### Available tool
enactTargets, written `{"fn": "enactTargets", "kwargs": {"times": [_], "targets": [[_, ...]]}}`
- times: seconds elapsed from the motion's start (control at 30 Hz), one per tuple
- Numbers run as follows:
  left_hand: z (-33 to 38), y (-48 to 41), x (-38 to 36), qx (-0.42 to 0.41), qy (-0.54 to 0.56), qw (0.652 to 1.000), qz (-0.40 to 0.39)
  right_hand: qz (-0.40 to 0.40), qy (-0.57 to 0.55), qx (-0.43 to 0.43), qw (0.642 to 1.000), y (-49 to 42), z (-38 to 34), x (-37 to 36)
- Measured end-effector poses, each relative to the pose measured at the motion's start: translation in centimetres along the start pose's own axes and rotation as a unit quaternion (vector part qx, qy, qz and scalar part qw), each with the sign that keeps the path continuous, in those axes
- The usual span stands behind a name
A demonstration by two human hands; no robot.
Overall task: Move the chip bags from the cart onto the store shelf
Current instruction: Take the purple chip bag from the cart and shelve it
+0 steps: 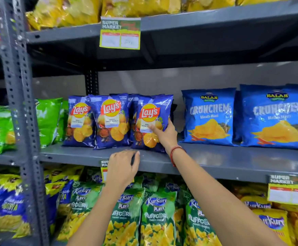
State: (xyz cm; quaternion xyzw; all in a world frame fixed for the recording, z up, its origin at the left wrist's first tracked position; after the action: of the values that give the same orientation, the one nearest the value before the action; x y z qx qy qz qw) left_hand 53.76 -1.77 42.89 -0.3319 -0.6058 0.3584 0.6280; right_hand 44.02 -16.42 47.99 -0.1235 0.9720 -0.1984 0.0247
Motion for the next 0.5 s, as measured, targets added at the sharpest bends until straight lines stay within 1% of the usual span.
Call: {"fn": "enactTargets", "kwargs": {"times": [0.2,0.37,0.5], "targets": [[0.1,0.1,0.2,0.005,-0.001,1.0,0.013,-0.001,0.021,-0.012,1.0,1.2,-0.7,0.3],[0.5,0.1,0.4,0.008,0.0,1.0,0.006,0.03,0.03,0.024,0.999,3.0,-1.4,3.2],[1.8,-0.3,0.9,0.006,0.02,0.999,0.044,0.035,0.029,0.052,0.998,4.4,-3.0,6.9]]}}
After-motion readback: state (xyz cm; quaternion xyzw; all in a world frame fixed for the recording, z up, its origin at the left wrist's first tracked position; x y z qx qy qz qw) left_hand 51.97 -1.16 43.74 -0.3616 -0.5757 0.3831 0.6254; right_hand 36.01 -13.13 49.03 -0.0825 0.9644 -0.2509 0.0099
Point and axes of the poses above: each hand's wrist, its own y-axis away from the middle knuckle, its own x-axis out of the back of the hand, z = x × y, the point moved 3 cm from there along -y, towards the middle knuckle, and after that the axes turned 6 degrees about -x, right-handed, at the moved point
